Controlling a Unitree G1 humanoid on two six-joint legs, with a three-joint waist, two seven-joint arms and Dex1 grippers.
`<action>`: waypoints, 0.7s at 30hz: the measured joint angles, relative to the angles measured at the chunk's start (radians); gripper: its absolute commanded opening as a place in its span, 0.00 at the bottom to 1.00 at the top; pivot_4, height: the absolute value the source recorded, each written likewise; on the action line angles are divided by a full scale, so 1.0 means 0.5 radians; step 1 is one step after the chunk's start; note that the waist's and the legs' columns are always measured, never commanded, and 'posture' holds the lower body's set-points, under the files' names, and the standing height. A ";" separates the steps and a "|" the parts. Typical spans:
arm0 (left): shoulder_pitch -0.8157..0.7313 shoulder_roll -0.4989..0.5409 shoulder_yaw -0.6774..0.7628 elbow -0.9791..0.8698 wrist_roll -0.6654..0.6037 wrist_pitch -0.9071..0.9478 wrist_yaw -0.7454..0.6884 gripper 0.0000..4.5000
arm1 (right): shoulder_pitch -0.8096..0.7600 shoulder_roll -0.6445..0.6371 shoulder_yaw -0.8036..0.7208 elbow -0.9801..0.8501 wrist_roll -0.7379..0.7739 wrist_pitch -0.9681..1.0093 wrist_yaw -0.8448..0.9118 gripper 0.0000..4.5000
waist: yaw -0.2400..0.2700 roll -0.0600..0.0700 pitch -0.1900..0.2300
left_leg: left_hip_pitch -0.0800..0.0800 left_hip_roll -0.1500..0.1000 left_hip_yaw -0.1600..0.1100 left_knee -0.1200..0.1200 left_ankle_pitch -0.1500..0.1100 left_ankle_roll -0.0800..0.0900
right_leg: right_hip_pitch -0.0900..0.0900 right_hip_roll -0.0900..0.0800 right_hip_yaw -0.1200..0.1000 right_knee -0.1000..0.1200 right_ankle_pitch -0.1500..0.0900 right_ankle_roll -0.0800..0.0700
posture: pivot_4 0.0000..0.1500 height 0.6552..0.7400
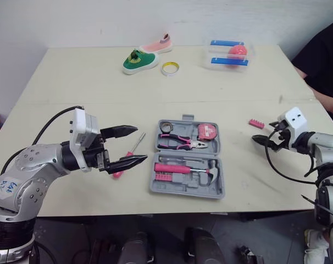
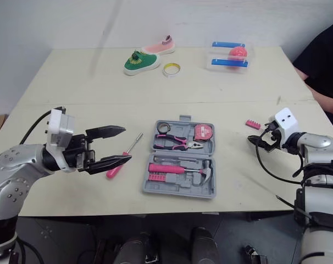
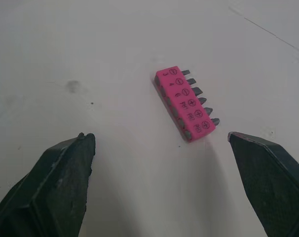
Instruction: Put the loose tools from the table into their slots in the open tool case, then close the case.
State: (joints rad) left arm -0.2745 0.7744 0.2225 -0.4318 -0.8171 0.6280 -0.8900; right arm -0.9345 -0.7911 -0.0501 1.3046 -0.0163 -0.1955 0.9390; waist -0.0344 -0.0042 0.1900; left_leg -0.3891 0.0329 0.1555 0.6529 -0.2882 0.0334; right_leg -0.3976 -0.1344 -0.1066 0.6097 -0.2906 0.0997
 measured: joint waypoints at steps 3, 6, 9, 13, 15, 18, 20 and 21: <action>-0.008 0.024 0.001 -0.003 -0.016 0.031 0.000 1.00 | -0.033 0.020 -0.007 0.025 -0.019 0.022 -0.068 1.00 | 0.000 0.000 0.000 | 0.000 0.000 0.000 0.002 0.000 0.000 | 0.000 0.000 0.000 0.001 0.000 0.000 | 1.00 1.00; -0.018 0.052 0.005 -0.021 -0.049 0.069 0.001 1.00 | -0.058 0.060 -0.068 0.057 -0.014 0.092 -0.132 1.00 | 0.000 0.000 0.000 | 0.000 0.001 0.000 0.003 0.000 0.000 | 0.000 0.001 0.001 0.002 0.000 0.000 | 1.00 1.00; -0.057 0.072 0.007 -0.065 -0.088 0.105 0.002 1.00 | -0.060 0.117 -0.140 0.066 0.015 0.152 -0.219 1.00 | -0.007 -0.001 0.000 | 0.001 0.001 0.000 0.003 0.000 0.000 | 0.001 0.001 0.001 0.002 0.000 0.000 | 1.00 1.00; -0.060 0.109 0.009 -0.068 -0.106 0.137 -0.004 1.00 | -0.060 0.153 -0.153 0.065 0.010 0.139 -0.244 1.00 | -0.030 -0.001 -0.001 | 0.002 0.001 0.000 0.003 0.000 0.000 | 0.002 0.002 0.001 0.002 0.000 0.000 | 1.00 1.00; -0.060 0.121 0.010 -0.069 -0.116 0.148 -0.006 1.00 | -0.065 0.191 -0.194 0.065 0.026 0.187 -0.273 1.00 | -0.046 -0.002 -0.001 | 0.002 0.002 0.000 0.003 0.000 -0.001 | 0.003 0.003 0.002 0.003 0.000 0.000 | 1.00 1.00; -0.066 0.117 0.008 -0.075 -0.121 0.161 0.003 1.00 | -0.081 0.240 -0.308 0.073 0.102 0.351 -0.286 1.00 | -0.057 -0.004 -0.002 | 0.003 0.004 0.000 0.003 0.000 -0.002 | 0.003 0.005 0.002 0.004 0.000 0.000 | 1.00 1.00; -0.076 0.103 0.007 -0.078 -0.121 0.161 0.016 1.00 | -0.081 0.253 -0.332 0.068 0.118 0.354 -0.275 1.00 | -0.057 -0.004 -0.002 | 0.003 0.004 0.000 0.003 0.000 -0.002 | 0.003 0.005 0.002 0.004 0.000 0.000 | 1.00 1.00; -0.078 0.084 0.008 -0.078 -0.121 0.157 0.030 1.00 | -0.079 0.271 -0.376 0.068 0.143 0.349 -0.297 1.00 | -0.057 -0.004 -0.002 | 0.003 0.004 0.000 0.003 0.000 -0.002 | 0.003 0.006 0.002 0.004 0.000 0.000 | 1.00 1.00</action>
State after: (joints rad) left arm -0.3137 0.8161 0.2262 -0.4709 -0.8777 0.7065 -0.8749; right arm -0.9741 -0.6558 -0.2382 1.3384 0.0551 -0.0211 0.7905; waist -0.0627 -0.0061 0.1890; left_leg -0.3877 0.0351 0.1555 0.6542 -0.2882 0.0323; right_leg -0.3961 -0.1316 -0.1054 0.6118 -0.2906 0.0997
